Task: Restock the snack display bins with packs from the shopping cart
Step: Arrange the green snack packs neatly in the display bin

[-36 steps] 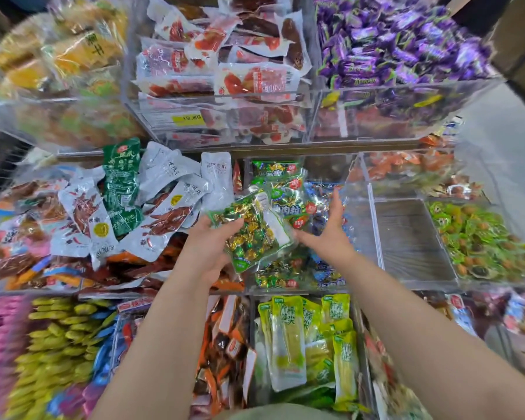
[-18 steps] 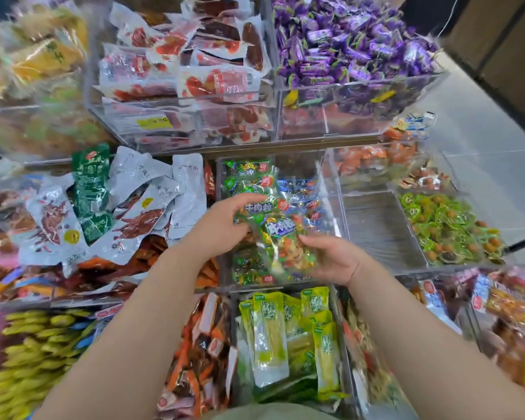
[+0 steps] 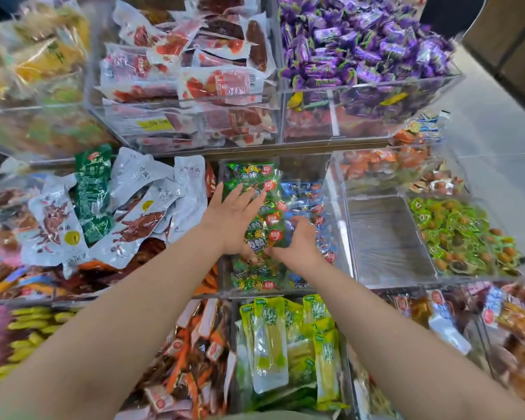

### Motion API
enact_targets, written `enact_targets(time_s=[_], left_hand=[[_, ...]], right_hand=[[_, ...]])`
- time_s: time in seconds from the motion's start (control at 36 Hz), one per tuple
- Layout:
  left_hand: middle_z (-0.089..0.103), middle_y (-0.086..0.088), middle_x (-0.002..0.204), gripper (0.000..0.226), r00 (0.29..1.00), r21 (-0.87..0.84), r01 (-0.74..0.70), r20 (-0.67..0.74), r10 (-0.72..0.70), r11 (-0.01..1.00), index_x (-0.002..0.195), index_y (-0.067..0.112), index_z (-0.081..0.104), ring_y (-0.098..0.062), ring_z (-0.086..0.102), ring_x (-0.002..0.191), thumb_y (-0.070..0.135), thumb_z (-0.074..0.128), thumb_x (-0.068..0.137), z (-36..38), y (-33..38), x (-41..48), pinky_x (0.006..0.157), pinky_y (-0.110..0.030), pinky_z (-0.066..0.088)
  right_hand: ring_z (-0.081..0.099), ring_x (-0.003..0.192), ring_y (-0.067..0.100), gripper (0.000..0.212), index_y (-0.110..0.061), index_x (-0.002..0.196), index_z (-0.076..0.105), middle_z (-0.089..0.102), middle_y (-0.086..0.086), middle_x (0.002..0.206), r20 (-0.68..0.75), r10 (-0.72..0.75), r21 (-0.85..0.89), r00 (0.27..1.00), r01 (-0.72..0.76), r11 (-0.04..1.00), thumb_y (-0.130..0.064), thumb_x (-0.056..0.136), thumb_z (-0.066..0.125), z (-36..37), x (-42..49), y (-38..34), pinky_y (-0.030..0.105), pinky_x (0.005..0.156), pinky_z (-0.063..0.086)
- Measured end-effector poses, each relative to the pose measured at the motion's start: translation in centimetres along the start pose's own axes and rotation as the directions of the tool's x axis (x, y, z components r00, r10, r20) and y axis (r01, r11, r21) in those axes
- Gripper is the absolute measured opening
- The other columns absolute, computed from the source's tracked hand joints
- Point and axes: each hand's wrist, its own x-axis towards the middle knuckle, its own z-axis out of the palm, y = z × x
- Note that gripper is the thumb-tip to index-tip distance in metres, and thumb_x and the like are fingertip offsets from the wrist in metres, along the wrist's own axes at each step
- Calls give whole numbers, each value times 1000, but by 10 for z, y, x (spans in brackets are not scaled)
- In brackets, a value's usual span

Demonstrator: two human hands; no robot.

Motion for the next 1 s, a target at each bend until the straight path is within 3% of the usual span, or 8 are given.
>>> enact_targets(time_s=[0.11, 0.28, 0.39, 0.47, 0.61, 0.69, 0.83, 1.0], left_hand=[[33, -8, 140, 130, 993, 41, 97, -77, -94, 994, 153, 18, -6, -32, 28, 133, 87, 53, 60, 3, 6, -8, 114, -58, 0], [-15, -17, 159, 139, 993, -14, 65, -95, -66, 998, 153, 9, -3, -36, -24, 143, 89, 54, 54, -3, 8, 2, 108, -51, -24], [-26, -17, 156, 153, 999, -22, 39, -5, -39, 999, 147, 15, -27, -33, -27, 143, 84, 66, 48, -5, 6, 17, 110, -51, -21], [-23, -14, 158, 153, 999, -25, 39, 38, -38, 999, 146, 19, -30, -32, -24, 144, 83, 68, 47, -5, 2, 24, 111, -56, -17], [-16, -10, 160, 150, 999, -41, 0, 55, 2, 999, 149, 21, -23, -28, -15, 147, 80, 71, 48, -9, -6, 28, 113, -57, -12], [-12, -7, 162, 153, 995, -64, -15, 94, 21, 998, 149, 19, -22, -25, -11, 148, 82, 70, 45, -12, -10, 30, 112, -60, -9], [-4, -11, 162, 151, 995, -66, 17, 96, -11, 998, 152, 14, -14, -27, -2, 149, 92, 58, 44, -7, -1, 31, 111, -64, -13], [-16, -6, 161, 150, 998, -103, 42, 40, -38, 994, 149, 15, -22, -24, -14, 148, 93, 54, 46, 5, -1, 26, 110, -63, -15]], right_hand=[[18, 141, 17, 128, -18, 150, -2, 11, -1, 156, 97, -10, 147, 995, -4, 989, -27, 60, 89, -3, 7, 2, 27, 110, 22], [51, 111, -1, 107, -40, 138, 12, 44, -32, 117, 193, -199, 220, 961, 155, 963, -9, 64, 83, 2, 16, 3, 4, 83, 40], [29, 140, 18, 129, -32, 148, -11, 24, -1, 154, 266, -139, 221, 954, 80, 972, -16, 62, 85, 2, 28, -1, 41, 110, 34], [6, 146, 17, 134, -31, 148, -15, -3, -1, 160, 241, -114, 114, 964, 89, 989, -36, 61, 87, -2, 36, 0, 43, 117, 20], [51, 106, -6, 108, -37, 147, 9, 45, -40, 107, 212, -132, 73, 968, 119, 990, -43, 67, 81, -2, 43, -13, 10, 78, 40], [53, 106, 14, 96, -34, 145, 16, 56, -17, 119, 182, -149, -94, 972, 168, 981, -60, 70, 70, 1, 44, -18, 28, 78, 40], [54, 107, 17, 88, -20, 144, 26, 55, 1, 131, 321, -72, -240, 944, 155, 958, -67, 77, 58, -10, 51, -8, 24, 75, 37], [34, 136, 25, 71, -13, 148, 26, 36, 10, 149, 142, -186, -16, 972, 190, 982, -52, 92, 46, -17, 61, -4, 29, 106, 26]])
